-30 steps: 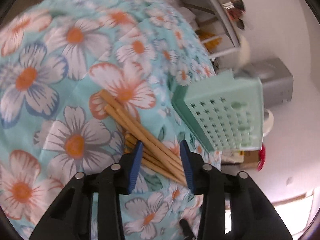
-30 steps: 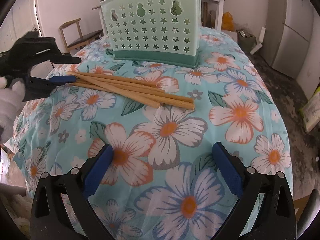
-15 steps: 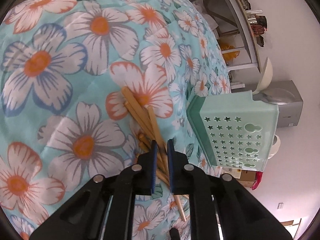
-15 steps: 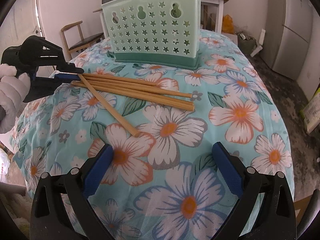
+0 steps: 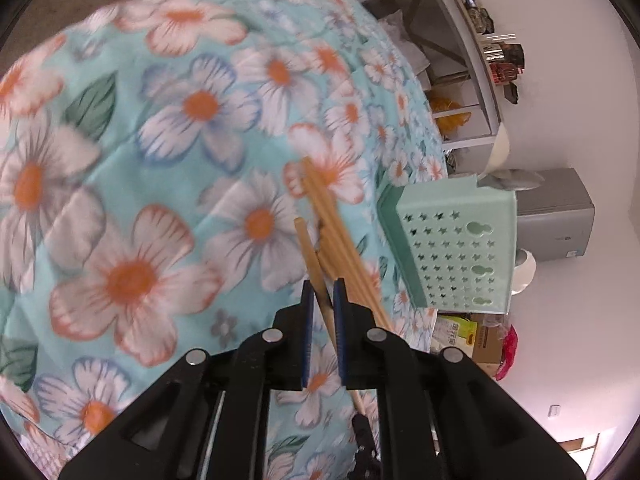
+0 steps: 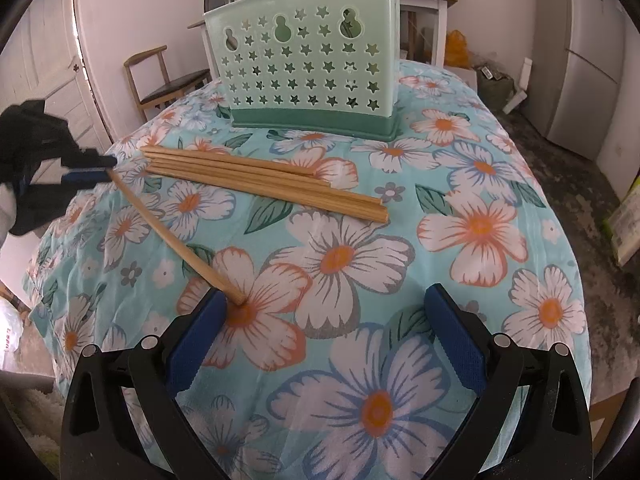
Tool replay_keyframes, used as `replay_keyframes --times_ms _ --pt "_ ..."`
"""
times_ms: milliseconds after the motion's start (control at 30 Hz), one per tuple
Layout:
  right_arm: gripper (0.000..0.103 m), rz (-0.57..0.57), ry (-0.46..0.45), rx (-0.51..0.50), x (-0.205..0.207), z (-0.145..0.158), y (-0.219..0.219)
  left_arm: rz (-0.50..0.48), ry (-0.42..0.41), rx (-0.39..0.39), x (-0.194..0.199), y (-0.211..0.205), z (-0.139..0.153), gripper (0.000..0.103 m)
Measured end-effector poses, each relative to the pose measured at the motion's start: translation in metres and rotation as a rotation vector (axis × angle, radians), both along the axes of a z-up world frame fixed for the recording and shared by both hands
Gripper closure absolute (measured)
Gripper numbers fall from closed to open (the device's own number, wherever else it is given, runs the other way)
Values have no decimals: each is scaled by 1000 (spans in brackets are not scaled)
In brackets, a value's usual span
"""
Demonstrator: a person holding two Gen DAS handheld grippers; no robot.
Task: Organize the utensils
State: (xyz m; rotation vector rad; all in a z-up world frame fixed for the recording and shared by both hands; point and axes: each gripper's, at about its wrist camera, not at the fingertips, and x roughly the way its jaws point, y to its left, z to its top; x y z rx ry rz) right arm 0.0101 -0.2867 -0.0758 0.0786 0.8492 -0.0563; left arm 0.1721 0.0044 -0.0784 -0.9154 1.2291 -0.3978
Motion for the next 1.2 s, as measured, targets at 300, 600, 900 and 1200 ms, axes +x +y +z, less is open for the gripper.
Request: replay_keyframes --times_ms 300,600,900,1200 --pt "8 0 -2 1 0 0 0 14 86 -44 6 -3 -22 75" --pt "8 4 -23 32 -1 3 -2 65 122 -41 10 -2 -32 89" --pt "8 30 41 191 -1 19 -24 47 54 -4 4 2 -31 93" --pt "24 -38 36 611 11 39 -61 25 -95 131 -1 10 -14 93"
